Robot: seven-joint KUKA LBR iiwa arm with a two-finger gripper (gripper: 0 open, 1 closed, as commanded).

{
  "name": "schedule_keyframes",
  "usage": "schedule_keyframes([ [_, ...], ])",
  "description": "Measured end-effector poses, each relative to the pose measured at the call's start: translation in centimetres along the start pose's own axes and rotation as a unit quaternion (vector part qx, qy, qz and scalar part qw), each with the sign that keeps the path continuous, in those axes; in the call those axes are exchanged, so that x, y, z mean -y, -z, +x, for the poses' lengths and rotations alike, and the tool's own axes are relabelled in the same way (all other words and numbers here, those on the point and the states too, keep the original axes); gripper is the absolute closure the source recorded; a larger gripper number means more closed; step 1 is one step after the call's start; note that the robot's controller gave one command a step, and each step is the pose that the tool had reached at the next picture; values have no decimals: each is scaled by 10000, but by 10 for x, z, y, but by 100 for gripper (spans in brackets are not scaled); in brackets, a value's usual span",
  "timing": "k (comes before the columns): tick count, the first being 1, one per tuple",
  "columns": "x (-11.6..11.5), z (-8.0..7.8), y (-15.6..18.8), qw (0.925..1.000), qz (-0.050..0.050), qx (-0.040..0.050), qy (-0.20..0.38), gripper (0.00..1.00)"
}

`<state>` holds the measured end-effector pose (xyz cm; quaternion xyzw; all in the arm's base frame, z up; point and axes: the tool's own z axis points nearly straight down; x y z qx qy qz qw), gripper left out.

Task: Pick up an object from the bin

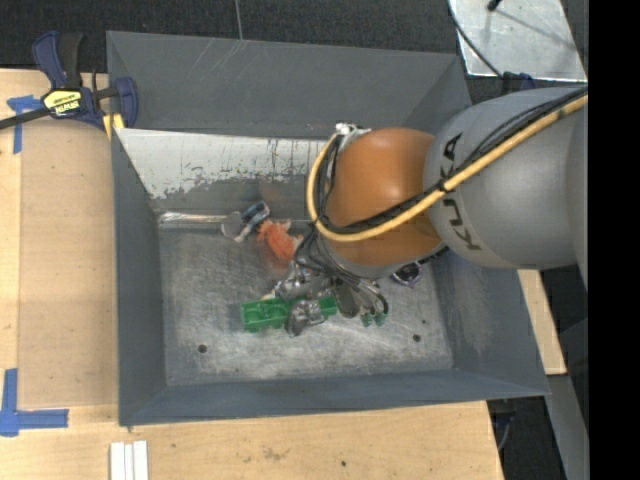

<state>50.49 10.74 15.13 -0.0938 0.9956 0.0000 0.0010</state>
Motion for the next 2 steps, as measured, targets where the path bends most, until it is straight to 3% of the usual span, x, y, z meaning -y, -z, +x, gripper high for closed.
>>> schedule_keyframes([
  [2, 0, -1, 16, 10000, 0, 25, -4, 100],
])
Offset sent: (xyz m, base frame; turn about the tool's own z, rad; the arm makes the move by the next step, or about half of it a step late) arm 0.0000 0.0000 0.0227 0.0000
